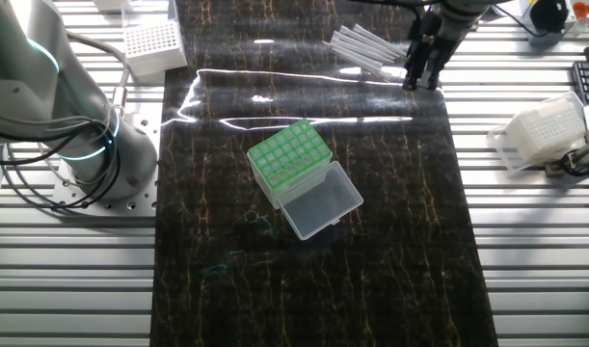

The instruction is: Insert a large pipette tip into the holder for large pipette tips

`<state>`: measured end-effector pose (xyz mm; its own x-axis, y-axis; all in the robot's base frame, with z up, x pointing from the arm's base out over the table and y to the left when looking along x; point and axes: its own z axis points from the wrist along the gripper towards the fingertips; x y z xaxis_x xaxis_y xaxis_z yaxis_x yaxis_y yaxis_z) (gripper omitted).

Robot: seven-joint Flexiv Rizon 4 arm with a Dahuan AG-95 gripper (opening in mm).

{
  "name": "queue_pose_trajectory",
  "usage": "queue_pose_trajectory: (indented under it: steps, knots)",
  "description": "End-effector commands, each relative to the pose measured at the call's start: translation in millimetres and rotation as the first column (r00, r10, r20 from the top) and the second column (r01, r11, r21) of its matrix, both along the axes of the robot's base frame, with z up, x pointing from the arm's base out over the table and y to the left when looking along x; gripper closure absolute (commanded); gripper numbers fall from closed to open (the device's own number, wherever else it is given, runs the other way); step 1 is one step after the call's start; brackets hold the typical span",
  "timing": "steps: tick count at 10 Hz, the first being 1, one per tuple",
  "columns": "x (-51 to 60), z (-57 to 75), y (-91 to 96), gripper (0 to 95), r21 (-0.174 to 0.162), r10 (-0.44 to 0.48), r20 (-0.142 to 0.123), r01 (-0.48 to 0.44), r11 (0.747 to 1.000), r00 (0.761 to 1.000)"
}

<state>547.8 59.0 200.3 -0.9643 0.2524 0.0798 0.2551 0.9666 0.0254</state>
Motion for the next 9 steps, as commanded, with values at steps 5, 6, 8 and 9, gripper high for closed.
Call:
queue_pose_trajectory:
  steps: [5, 6, 8, 9]
  knots:
    - [-0.2, 0.1, -0.3, 95.0, -0.042, 0.000, 0.005, 0.000, 0.999, 1.000]
    - [-0.2, 0.7, -0.3, 95.0, -0.043, 0.002, 0.002, -0.002, 0.999, 1.000]
    - [0.0, 1.1, -0.2, 95.0, -0.040, 0.018, -0.014, -0.019, 0.999, 1.000]
    - [0.0, 1.3, -0.2, 95.0, -0.054, 0.025, -0.029, -0.027, 0.998, 0.999]
